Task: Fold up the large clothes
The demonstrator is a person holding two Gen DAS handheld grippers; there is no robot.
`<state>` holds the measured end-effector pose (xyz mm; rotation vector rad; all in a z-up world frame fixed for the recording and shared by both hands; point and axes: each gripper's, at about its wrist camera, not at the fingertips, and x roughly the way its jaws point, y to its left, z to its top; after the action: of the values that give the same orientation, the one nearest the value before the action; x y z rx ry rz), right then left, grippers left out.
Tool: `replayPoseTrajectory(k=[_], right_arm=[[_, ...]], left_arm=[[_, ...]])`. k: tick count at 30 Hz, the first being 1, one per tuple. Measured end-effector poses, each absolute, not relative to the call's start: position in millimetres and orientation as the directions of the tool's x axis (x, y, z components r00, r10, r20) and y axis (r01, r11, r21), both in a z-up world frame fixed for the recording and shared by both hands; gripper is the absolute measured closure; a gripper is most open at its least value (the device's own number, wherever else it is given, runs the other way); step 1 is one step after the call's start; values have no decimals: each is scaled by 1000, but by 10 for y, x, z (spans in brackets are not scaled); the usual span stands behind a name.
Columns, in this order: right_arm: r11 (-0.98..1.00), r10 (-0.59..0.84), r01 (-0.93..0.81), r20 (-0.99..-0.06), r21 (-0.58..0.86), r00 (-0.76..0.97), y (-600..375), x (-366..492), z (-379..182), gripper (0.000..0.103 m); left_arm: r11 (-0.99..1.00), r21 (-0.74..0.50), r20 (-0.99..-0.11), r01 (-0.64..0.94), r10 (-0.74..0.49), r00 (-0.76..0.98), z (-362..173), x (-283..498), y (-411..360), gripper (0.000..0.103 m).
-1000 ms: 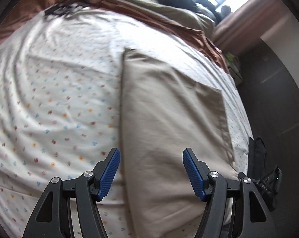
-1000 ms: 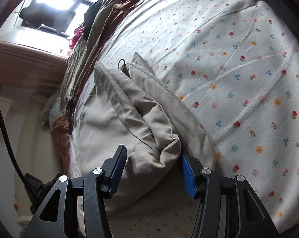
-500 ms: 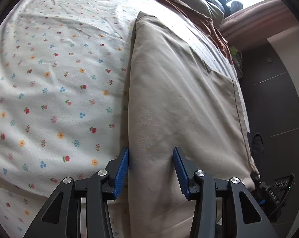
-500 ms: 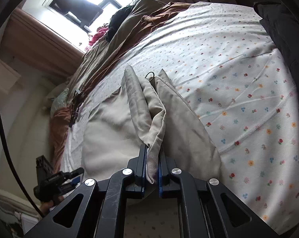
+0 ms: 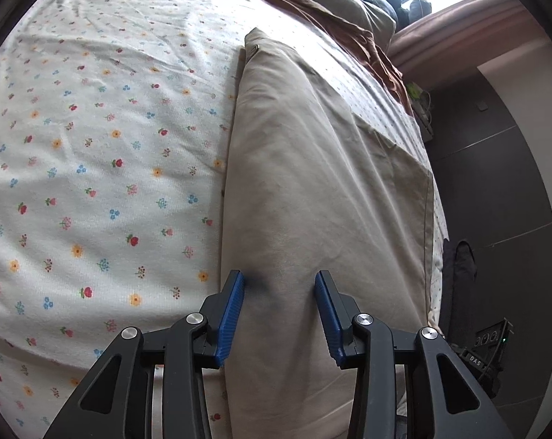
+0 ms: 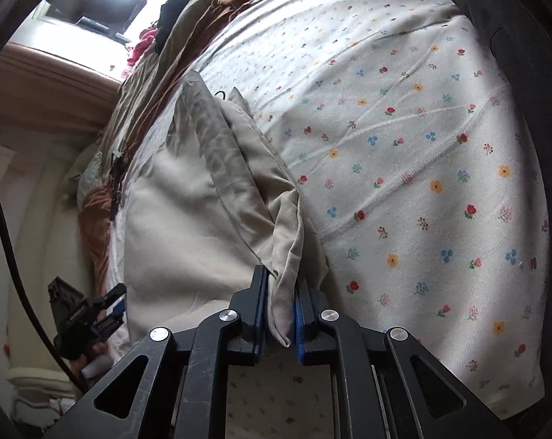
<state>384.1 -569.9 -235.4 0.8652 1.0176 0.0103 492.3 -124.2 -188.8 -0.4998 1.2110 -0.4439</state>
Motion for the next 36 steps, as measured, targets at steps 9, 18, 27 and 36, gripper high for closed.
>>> replayPoseTrajectory(k=[9, 18, 27, 36], right_arm=[[740, 334, 315, -731, 594, 594, -6008, 3854, -1802, 43], [883, 225, 223, -790, 413, 570, -6149, 4396, -1303, 37], [860, 359, 131, -765, 494, 535, -6230, 4965, -1597, 37], [840, 430, 84, -751, 536, 501, -5996, 5611, -2097, 37]], left_arm=[[801, -596, -741, 47, -572, 352, -1762, 4948, -1081, 42], [817, -574, -745, 58, -551, 376, -1706, 5042, -1052, 41], [855, -515, -789, 65, -502, 354, -1793, 5267, -1110, 41], [889, -446, -824, 102, -452, 342, -1847, 5653, -1211, 41]])
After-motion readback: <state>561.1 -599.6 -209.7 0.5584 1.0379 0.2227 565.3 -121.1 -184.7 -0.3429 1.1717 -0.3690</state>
